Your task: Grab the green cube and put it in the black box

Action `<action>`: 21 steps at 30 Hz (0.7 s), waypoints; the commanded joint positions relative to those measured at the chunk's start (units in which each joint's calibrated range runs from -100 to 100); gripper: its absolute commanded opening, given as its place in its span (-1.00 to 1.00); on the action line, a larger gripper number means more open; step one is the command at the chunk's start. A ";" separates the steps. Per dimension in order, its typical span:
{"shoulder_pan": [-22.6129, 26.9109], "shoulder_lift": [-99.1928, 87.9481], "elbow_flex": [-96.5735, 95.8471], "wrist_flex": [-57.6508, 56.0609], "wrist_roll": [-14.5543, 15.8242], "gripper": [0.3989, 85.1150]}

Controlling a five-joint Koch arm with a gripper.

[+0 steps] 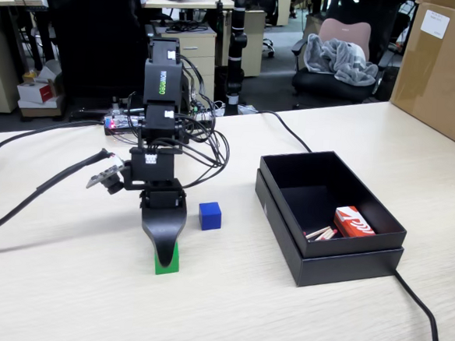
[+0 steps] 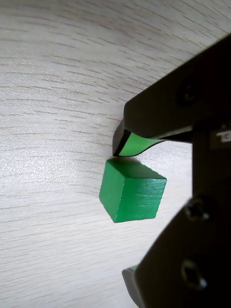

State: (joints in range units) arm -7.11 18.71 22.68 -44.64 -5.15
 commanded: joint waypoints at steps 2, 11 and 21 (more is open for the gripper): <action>0.05 -0.29 3.06 0.53 0.29 -0.12; 0.00 0.40 3.79 1.05 0.29 -0.65; -0.34 -1.78 3.70 4.08 0.20 -0.99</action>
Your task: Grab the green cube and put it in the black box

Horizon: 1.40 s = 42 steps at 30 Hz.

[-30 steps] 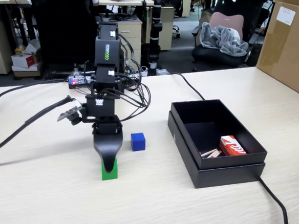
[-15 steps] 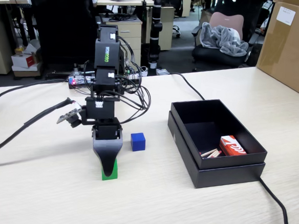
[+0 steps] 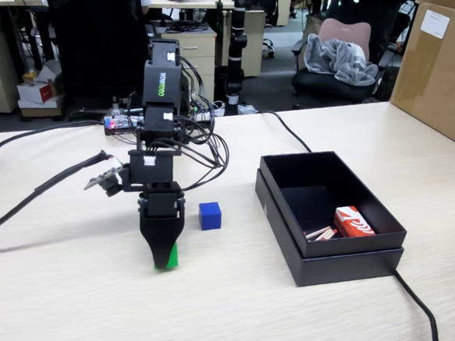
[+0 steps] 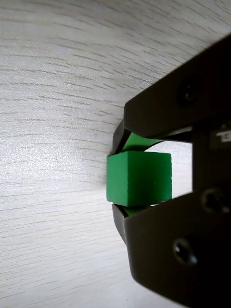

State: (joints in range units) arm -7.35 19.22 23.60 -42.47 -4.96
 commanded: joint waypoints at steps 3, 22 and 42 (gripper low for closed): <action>-0.10 -8.04 2.51 1.91 0.49 -0.99; 15.48 -59.79 -19.15 -1.89 8.25 -0.99; 23.39 -21.69 -13.81 -1.98 12.60 -0.98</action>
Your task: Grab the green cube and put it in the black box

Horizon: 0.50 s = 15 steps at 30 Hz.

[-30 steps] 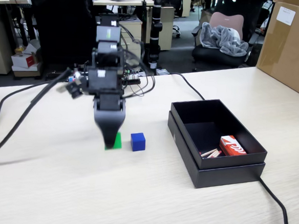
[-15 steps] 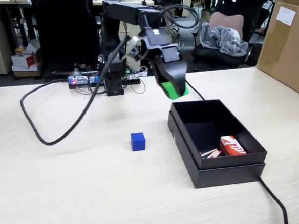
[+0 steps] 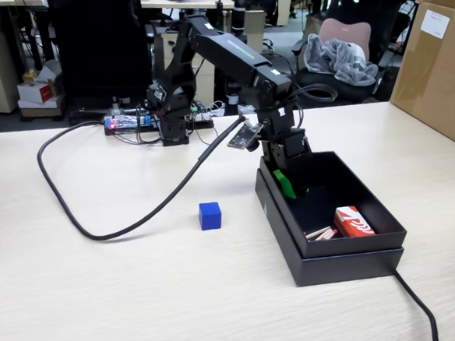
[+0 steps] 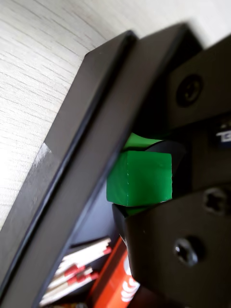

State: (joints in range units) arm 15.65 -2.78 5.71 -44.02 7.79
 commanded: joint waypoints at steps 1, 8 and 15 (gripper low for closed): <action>0.44 1.12 3.90 -0.43 -0.15 -0.98; 0.49 4.56 2.27 -1.21 -0.24 -0.40; 0.44 2.73 1.46 -1.21 -0.29 0.06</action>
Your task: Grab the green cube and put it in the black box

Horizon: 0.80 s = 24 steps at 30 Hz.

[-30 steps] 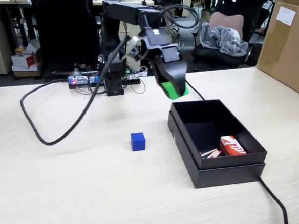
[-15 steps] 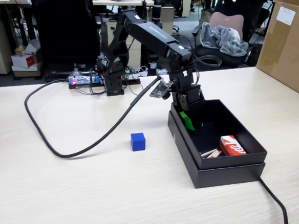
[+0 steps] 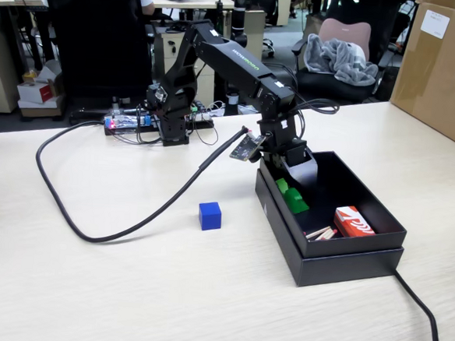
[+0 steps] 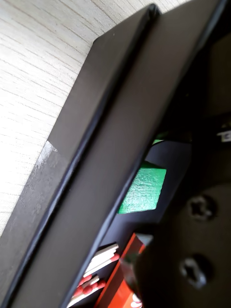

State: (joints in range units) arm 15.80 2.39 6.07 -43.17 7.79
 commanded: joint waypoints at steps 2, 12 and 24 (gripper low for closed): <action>0.20 -7.04 1.18 -1.97 -0.15 0.09; -1.90 -38.14 1.36 -1.02 0.00 0.10; -11.72 -69.35 -20.67 7.44 -3.81 0.12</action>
State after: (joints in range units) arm 5.40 -60.65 -15.29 -39.45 5.20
